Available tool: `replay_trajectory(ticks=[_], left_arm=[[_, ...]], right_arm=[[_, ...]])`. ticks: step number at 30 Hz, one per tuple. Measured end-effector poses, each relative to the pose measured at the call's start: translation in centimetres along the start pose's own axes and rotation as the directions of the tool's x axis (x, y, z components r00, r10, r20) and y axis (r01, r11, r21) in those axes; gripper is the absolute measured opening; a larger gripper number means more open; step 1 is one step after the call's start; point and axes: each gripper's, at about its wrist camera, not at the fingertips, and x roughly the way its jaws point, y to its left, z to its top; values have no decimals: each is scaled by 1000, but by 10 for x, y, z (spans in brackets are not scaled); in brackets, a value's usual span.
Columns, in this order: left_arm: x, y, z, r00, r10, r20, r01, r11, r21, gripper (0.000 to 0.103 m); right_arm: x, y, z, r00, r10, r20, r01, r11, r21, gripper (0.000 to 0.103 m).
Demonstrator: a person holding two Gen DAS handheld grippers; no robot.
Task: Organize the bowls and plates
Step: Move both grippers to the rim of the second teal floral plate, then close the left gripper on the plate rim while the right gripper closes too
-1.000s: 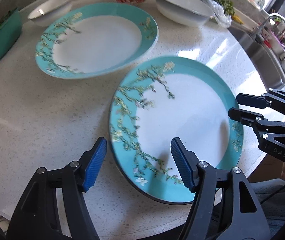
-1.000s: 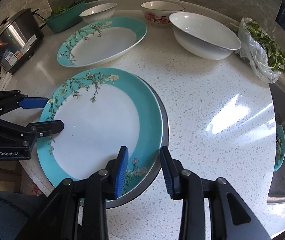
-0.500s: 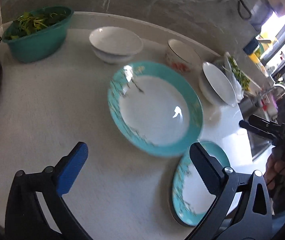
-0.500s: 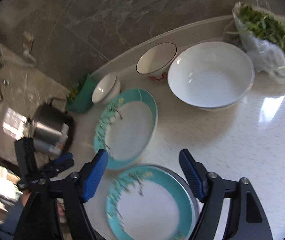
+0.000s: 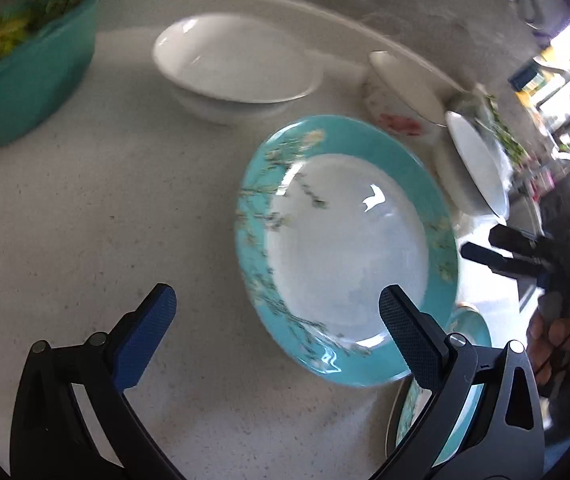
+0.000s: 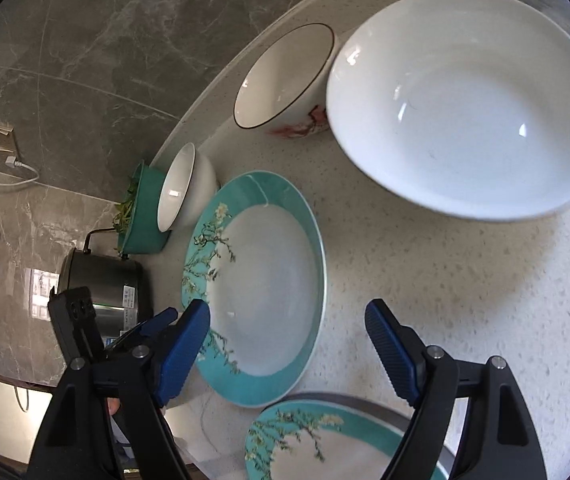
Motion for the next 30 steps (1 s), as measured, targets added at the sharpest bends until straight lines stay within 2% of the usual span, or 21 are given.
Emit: replay_trajectory(ticks=[2,6,8,9,11,12,13,14,18,24,25,27,30], left_arm=[[7,13,9,1000,-7,-25,5,999,-45,101],[11,23,20,1000,-2,-9,2,999,-34,97],[14,26,25,1000,-1,-19,0,999,-33,78],[18,28,27,1000,5,-27,-6,999,-36,73],[23,21,30,999,12,-39,-13,1000,-25,52],[26,20,31,999,25,-44,-26,1000,-12,47],[29,12,31,998,33,-47,-33,999,-7,36],[30,11,32,998,33,-45,-33,999,-4,33],[33,9,33,999,15,-50,-15,1000,-10,27],[31,0,23,998,10,-57,-8,1000,29,19],[32,-3,23,998,17,-56,-15,999,38,15],[32,-8,22,998,44,-50,-41,997,62,15],[32,-7,23,998,36,-47,-33,998,59,15]], right_arm=[[5,-1,4,1000,-5,-14,5,1000,-2,80],[12,-3,8,999,9,-40,-9,1000,-5,76],[17,-2,8,998,8,-56,-9,1000,-18,74],[19,-1,8,998,5,-59,-6,1000,-21,74],[23,-1,9,998,2,-64,-3,1000,-18,73],[23,-1,10,998,1,-64,-2,1000,-18,71],[24,-1,10,998,-1,-64,-1,1000,-21,69],[25,-2,10,998,-2,-68,0,1000,-24,63],[31,-3,10,995,-12,-96,9,1000,-26,48],[37,-3,8,994,-29,-108,26,999,-22,37],[38,-3,8,994,-32,-109,30,999,-19,35],[38,-5,9,993,-49,-105,48,999,-10,28],[39,-6,9,994,-45,-100,46,999,11,27]])
